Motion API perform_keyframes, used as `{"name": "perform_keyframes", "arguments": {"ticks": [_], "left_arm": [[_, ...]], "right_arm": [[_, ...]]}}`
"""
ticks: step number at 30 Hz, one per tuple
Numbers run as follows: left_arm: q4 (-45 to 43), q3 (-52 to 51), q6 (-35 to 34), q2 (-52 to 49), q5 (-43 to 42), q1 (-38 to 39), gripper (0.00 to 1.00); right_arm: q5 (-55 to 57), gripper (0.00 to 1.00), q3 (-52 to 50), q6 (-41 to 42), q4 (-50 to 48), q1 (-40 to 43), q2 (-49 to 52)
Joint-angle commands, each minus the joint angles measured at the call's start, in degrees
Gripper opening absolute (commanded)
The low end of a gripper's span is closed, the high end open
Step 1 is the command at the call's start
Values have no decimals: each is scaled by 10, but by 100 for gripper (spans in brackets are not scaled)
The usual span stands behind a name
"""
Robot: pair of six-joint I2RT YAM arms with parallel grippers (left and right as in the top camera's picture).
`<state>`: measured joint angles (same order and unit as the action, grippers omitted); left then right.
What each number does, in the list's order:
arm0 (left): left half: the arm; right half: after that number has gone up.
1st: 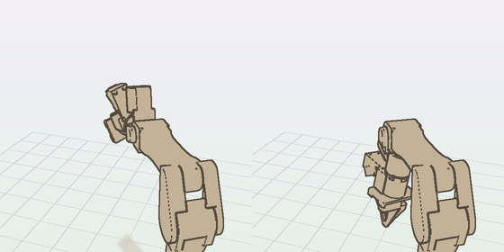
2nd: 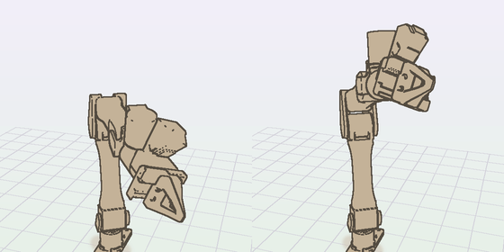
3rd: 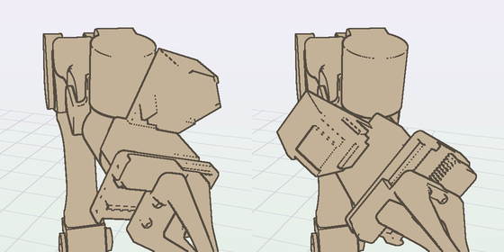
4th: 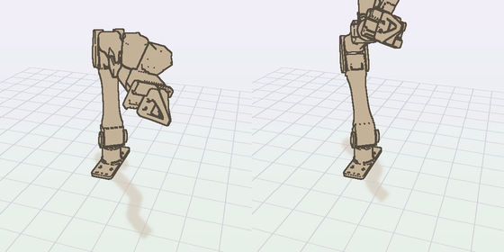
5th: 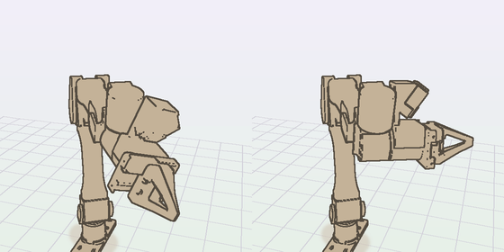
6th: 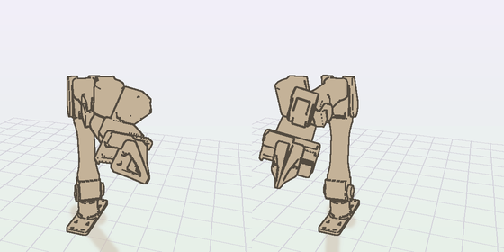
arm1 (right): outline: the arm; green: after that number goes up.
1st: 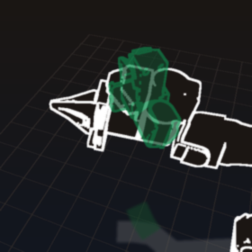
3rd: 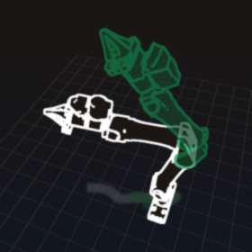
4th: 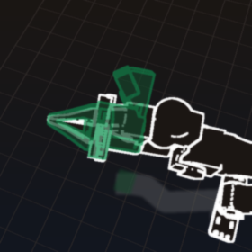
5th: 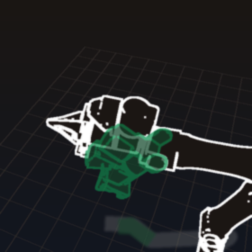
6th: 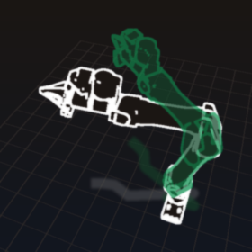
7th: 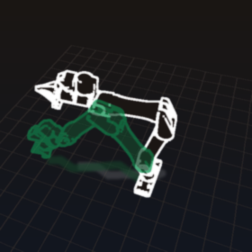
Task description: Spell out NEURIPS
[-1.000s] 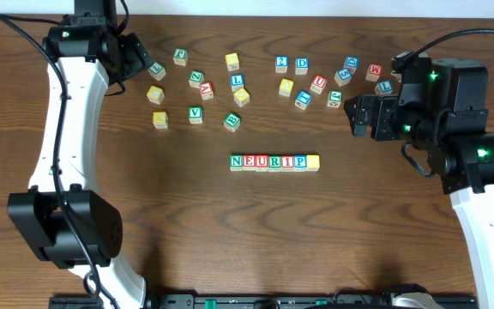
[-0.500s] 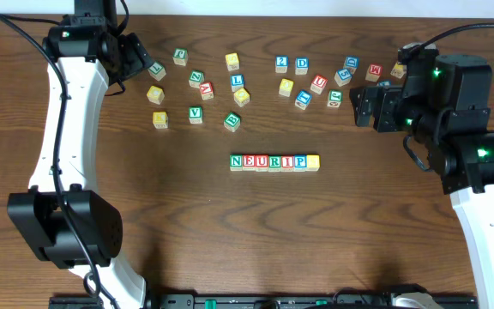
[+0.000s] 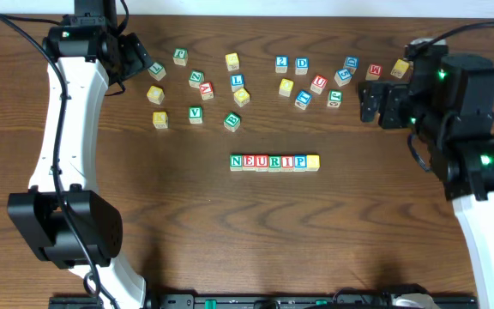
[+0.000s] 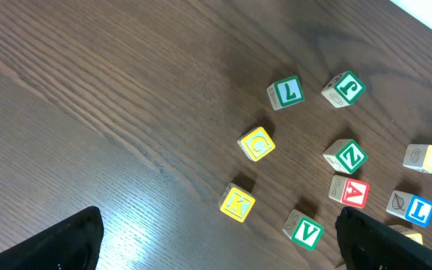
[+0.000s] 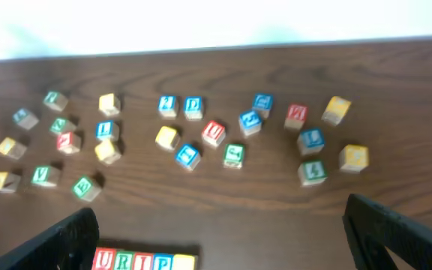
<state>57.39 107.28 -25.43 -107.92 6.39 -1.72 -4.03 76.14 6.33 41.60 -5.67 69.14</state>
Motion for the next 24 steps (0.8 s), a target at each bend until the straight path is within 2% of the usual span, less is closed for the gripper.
{"name": "perform_keyframes", "arguments": {"ticks": [1,9,14,18,24], "left_arm": [[2,-2,3,-4,7,-1,97],[2,-2,3,-4,7,-1,98],[2,-2,3,-4,7,-1,98],[2,-2,3,-4,7,-1,98],[2,-2,3,-4,7,-1,98]], "right_arm": [[46,99,-63,-15,-33,7,-69],[46,99,-356,-23,-264,36,-284],[45,99,-514,-24,-358,36,-426],[45,99,-616,-23,-406,36,-534],[43,99,-701,-23,-421,36,-637]]}}
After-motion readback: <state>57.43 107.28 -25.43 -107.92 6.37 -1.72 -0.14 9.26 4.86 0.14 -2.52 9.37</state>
